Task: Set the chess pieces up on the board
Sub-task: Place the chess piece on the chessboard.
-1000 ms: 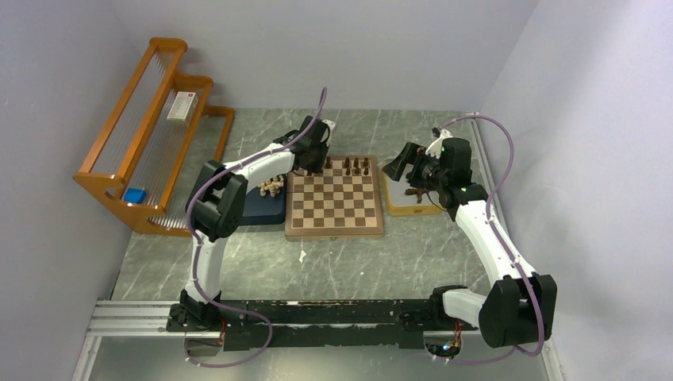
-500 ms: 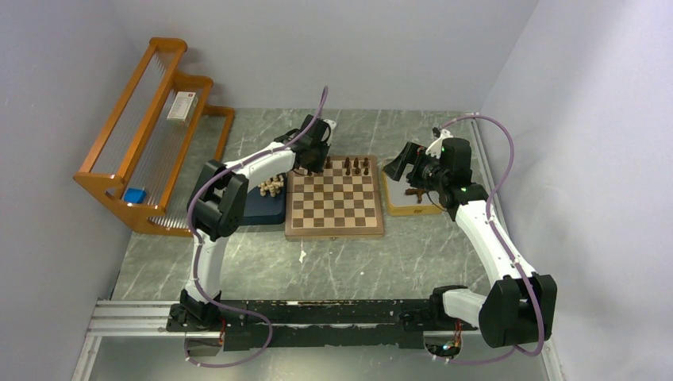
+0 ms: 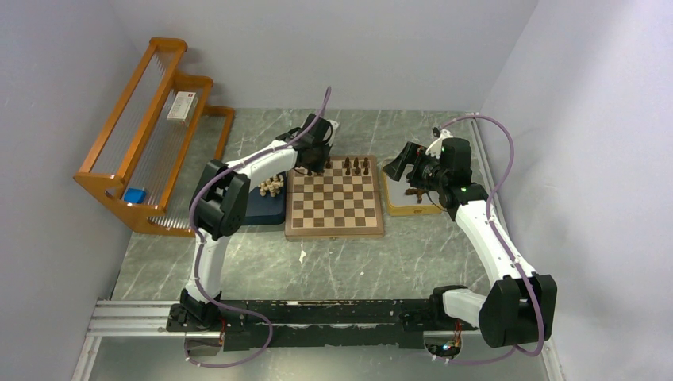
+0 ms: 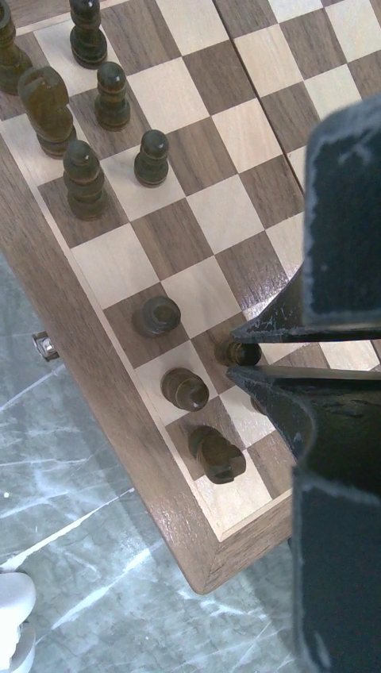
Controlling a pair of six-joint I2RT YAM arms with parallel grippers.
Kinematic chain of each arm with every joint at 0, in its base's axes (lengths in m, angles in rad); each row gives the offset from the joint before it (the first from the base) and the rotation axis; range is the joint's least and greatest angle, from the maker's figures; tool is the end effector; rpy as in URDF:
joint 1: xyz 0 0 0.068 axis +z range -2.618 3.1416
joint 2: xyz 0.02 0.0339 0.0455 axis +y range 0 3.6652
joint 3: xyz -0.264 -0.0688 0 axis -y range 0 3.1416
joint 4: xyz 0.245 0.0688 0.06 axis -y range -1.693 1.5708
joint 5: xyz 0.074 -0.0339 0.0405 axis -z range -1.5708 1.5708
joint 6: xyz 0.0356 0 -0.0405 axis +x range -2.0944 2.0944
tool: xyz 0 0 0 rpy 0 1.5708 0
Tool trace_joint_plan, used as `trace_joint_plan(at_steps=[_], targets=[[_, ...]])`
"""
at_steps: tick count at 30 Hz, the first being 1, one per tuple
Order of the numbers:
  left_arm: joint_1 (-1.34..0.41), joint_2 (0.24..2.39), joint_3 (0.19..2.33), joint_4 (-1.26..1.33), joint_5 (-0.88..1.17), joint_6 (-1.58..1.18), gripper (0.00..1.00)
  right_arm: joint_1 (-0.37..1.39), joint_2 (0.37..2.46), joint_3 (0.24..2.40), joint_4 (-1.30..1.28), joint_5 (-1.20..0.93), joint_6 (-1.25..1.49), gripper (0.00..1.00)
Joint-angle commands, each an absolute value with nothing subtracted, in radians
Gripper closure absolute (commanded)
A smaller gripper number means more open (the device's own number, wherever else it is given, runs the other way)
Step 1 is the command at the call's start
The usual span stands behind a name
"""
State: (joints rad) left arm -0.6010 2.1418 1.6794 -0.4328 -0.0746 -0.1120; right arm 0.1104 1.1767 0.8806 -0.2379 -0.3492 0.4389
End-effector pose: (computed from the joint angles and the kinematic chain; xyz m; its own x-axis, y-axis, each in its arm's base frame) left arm 0.3951 -0.2677 0.1946 -0.6983 0.3436 -0.6279 0.4502 0.8928 -0.0121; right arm 0.2600 0.0411 0.2885 -0.6263 0.3323 -0.7052 -0.1437 0.8399 0.5234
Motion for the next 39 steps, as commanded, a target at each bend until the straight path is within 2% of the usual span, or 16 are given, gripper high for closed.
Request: trace_joint_plan(at_steps=[1, 24, 39], targets=[[-0.619, 2.164, 1.722, -0.479, -0.051, -0.094, 0.85, 0.108, 1.175, 0.904, -0.23, -0.339, 0.421, 0.08], [-0.629, 2.165, 1.721, -0.482, -0.119, -0.082, 0.82, 0.107, 1.165, 0.896, -0.229, -0.337, 0.421, 0.07], [-0.639, 2.161, 1.757, -0.501, -0.129, -0.08, 0.7, 0.107, 1.161, 0.882, -0.232, -0.334, 0.418, 0.07]])
